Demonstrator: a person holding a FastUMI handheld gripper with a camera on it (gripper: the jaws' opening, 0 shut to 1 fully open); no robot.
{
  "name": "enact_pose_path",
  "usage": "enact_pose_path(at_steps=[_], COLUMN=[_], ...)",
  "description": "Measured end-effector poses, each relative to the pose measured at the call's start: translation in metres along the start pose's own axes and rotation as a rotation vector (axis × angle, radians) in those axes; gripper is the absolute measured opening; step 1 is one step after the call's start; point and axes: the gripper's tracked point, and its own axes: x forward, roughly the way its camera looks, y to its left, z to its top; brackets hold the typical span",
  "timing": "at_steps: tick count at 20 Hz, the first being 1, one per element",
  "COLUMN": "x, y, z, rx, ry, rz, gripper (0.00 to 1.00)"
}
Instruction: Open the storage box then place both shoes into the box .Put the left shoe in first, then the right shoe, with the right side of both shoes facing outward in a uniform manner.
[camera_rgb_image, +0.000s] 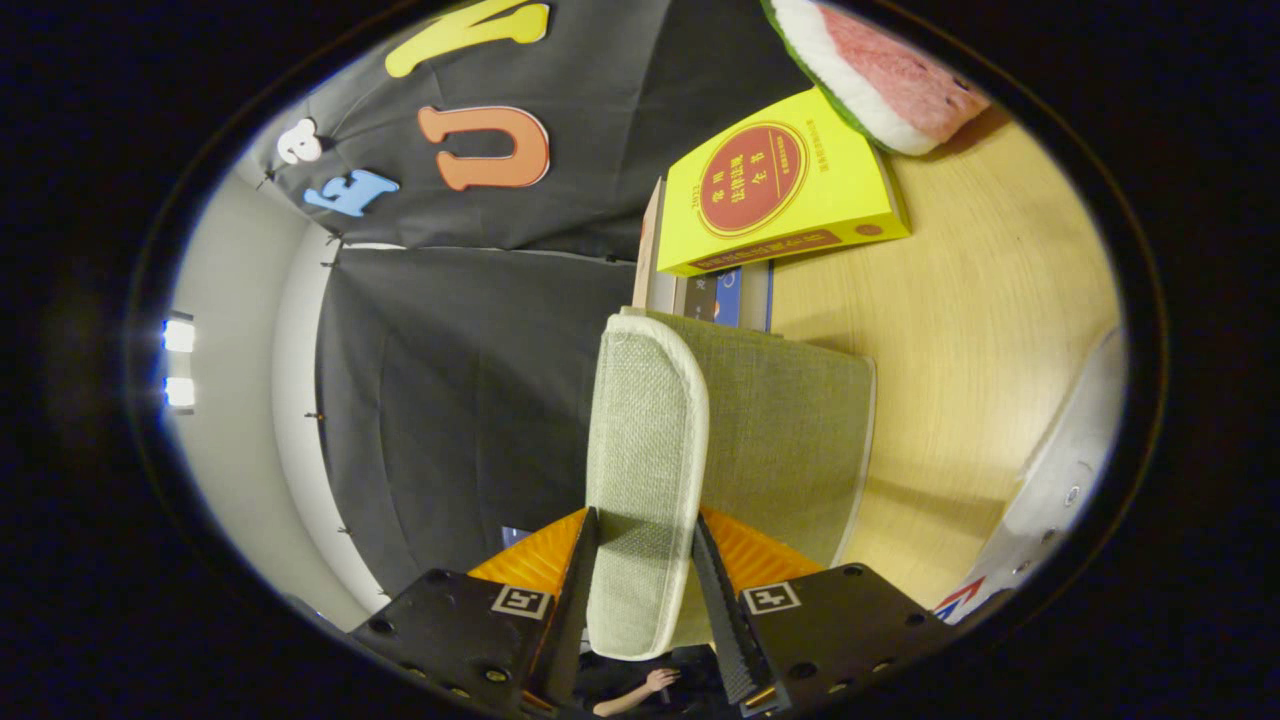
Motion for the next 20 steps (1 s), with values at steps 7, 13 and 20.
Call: enact_pose_path(at_steps=[7, 13, 20], x=[-0.001, -0.01, -0.003], y=[0.002, 0.015, 0.023], z=[-0.002, 0.0, 0.001], rx=[-0.002, -0.003, -0.026], ry=[0.001, -0.021, -0.035], rz=[-0.025, -0.021, -0.042], gripper=[0.33, 0.12, 0.09])
